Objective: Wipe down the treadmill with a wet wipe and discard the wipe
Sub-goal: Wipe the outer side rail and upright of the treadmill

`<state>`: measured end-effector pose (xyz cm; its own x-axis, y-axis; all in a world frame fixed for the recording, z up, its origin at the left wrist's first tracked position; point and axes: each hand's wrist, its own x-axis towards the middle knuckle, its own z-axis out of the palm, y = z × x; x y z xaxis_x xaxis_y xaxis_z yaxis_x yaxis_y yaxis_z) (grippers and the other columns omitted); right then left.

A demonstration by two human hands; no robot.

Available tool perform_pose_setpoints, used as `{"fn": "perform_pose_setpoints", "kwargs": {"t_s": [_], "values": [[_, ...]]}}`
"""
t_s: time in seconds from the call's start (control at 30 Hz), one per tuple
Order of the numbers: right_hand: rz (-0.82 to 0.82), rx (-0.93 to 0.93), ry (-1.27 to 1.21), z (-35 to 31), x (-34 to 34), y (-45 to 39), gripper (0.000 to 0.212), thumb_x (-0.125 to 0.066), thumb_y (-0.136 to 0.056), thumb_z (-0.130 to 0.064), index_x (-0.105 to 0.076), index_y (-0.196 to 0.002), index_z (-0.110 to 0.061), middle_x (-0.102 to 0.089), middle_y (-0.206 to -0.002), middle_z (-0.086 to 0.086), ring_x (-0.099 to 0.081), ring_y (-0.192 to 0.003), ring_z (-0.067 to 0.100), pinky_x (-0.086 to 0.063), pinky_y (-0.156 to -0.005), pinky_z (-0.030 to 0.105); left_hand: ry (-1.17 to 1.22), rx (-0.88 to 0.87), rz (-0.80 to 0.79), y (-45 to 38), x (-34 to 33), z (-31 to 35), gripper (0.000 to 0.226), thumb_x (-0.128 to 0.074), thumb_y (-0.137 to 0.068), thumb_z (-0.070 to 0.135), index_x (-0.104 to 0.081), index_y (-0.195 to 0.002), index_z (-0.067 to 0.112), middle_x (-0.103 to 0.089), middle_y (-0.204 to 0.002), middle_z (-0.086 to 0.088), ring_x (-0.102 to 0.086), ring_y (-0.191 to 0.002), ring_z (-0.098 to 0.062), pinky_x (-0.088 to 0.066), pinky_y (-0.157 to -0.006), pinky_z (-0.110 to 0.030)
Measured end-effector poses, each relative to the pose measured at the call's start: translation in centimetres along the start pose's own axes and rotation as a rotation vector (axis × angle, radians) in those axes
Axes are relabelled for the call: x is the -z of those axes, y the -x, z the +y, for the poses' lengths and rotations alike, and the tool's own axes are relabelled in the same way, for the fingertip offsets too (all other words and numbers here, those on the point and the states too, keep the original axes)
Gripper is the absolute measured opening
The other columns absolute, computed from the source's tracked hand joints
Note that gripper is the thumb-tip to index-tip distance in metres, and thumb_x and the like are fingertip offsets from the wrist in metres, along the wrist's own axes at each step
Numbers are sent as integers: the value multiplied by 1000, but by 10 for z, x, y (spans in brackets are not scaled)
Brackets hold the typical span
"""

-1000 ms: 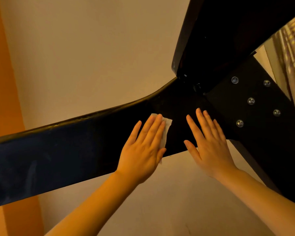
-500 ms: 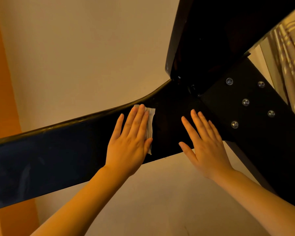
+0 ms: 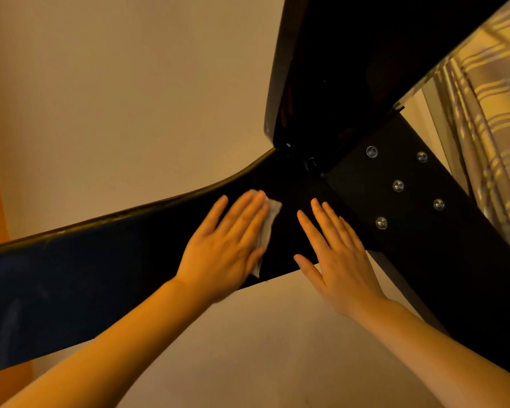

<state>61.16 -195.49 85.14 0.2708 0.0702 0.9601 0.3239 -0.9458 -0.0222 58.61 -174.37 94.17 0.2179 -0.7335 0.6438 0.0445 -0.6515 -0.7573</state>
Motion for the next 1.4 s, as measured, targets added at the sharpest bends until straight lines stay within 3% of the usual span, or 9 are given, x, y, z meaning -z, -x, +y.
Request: {"fn": "perform_pose_setpoints", "kwargs": {"t_s": [0.1,0.2,0.43,0.6,0.97,1.2,1.3,1.4], "values": [[20,-90,-14,10,-2,6,67,-21,-101,-56,-15,-157,-20,-13,-164,7,-9,-152,22,-15,-119,38,-6,107,19,-20,5,-12,66,-11,-102,46,-11,-155,7,-4,-163,-13,0,-151,-28,1,-122,-45],[15,-150,-20,22,-2,10,69,-16,-100,-60,-13,-156,-19,-12,-164,7,-9,-151,23,-18,-117,41,37,107,18,-21,2,-5,66,-10,-102,45,-10,-155,6,-3,-163,-14,2,-151,-28,0,-122,-45],[13,-127,16,28,-2,10,69,-21,-100,-59,-16,-155,-17,-16,-163,9,-14,-150,25,-22,-115,41,66,-152,-34,1,-1,24,66,-16,-101,47,-25,-152,7,-20,-160,-14,-15,-148,-33,-7,-121,-45],[18,-125,27,28,-4,11,68,-24,-100,-57,-13,-156,-19,-13,-163,7,-12,-151,24,-19,-115,39,31,76,8,-25,6,-5,66,-14,-102,46,-15,-155,6,-9,-163,-14,-5,-151,-29,-4,-122,-46],[38,-112,35,32,-4,14,71,-23,-100,-57,-5,-154,-16,-8,-162,5,-14,-149,23,-20,-115,39,104,-32,-68,10,-5,36,65,-19,-102,46,-19,-154,7,-14,-162,-14,-9,-150,-34,-9,-121,-47],[35,-143,77,36,-5,15,69,-18,-101,-57,-10,-153,-13,-19,-161,10,-20,-147,26,-24,-113,41,144,-41,-71,-7,-2,61,66,-16,-100,47,-22,-154,9,-17,-161,-12,-10,-150,-32,-8,-120,-46],[37,-143,94,36,-5,15,69,-16,-101,-57,-12,-153,-12,-21,-161,11,-21,-147,26,-24,-113,41,105,-60,-54,-21,-1,51,67,-13,-101,48,-18,-155,10,-11,-162,-11,-4,-150,-30,-2,-121,-46],[30,-120,70,38,-4,17,68,-17,-102,-57,-8,-154,-14,-14,-162,8,-16,-150,24,-21,-115,40,12,72,-28,-34,4,19,68,-4,-100,48,-7,-156,9,1,-162,-12,5,-150,-28,4,-122,-46]]}}
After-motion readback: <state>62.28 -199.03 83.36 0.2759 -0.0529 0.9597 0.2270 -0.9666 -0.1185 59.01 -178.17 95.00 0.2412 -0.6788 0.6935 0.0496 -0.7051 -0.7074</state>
